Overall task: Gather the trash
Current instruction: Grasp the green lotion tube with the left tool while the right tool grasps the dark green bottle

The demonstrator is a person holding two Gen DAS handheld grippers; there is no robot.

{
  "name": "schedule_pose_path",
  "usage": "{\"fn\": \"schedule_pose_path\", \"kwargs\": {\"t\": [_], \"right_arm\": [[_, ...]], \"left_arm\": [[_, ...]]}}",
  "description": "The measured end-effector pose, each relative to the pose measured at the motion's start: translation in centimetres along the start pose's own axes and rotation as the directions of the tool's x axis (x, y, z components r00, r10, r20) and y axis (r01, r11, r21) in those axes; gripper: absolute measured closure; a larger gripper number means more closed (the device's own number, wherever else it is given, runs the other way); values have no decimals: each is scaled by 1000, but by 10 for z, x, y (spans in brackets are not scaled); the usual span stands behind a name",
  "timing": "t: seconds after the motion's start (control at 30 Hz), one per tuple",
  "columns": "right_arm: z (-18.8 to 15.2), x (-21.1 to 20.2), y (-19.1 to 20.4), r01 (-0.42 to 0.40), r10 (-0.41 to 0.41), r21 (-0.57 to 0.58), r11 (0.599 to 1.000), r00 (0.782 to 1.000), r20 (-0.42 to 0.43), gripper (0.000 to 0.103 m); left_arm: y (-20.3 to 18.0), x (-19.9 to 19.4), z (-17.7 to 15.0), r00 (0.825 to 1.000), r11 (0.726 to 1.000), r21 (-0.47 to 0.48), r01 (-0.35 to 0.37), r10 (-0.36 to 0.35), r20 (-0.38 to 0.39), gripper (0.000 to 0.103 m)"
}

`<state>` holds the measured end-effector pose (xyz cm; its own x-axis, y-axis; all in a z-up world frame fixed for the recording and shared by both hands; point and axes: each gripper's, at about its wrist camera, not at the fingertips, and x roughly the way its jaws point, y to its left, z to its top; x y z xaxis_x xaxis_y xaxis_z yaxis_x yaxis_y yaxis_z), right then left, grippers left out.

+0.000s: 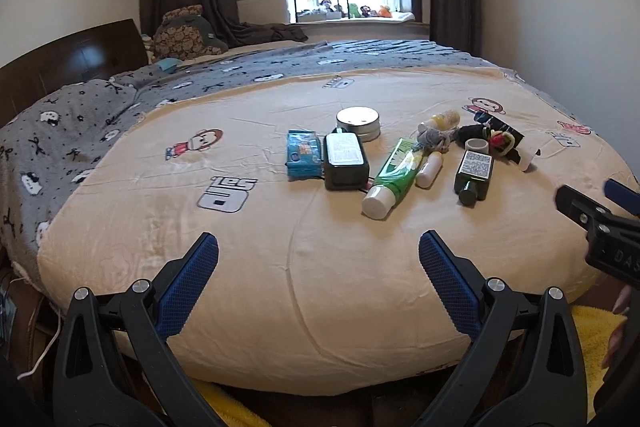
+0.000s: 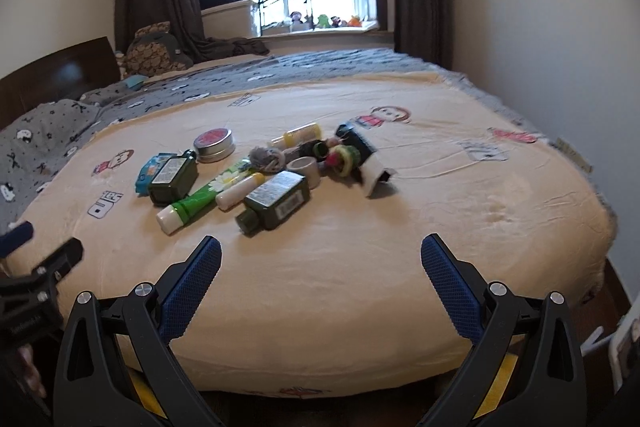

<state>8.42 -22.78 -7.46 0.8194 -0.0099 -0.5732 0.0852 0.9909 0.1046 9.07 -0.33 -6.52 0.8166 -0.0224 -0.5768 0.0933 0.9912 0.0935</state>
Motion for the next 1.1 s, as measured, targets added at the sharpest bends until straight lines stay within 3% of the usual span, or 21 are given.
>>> {"fn": "schedule_pose_path", "kwargs": {"t": [0.13, 0.27, 0.4, 0.53, 0.77, 1.0, 1.1], "right_arm": [[11, 35, 12, -56, 56, 7, 998, 998, -36, 3], [23, 67, 22, -35, 36, 18, 999, 997, -66, 4], [30, 100, 27, -3, 6, 25, 1000, 992, -127, 13], [30, 124, 25, -30, 45, 78, 997, 979, -199, 25], [33, 139, 29, -28, 33, 24, 999, 974, -222, 30], [31, 134, 8, -57, 59, 12, 998, 975, -216, 31], [30, 129, -1, -67, 69, 17, 998, 974, -216, 31]], "left_arm": [[-1, 20, 0, 1000, 1000, 20, 8, -8, -14, 8], [0, 35, 1, 999, 999, 27, 27, -26, -31, 12], [0, 49, 2, 996, 997, 36, 73, -71, -45, 16], [-9, 62, 5, 992, 991, 68, 114, -110, -60, 23], [-25, 107, 13, 967, 974, 58, 221, -211, -139, 23], [-36, 145, 23, 963, 973, 57, 222, -210, -168, 25], [-39, 154, 29, 957, 966, 59, 251, -239, -166, 38]]}}
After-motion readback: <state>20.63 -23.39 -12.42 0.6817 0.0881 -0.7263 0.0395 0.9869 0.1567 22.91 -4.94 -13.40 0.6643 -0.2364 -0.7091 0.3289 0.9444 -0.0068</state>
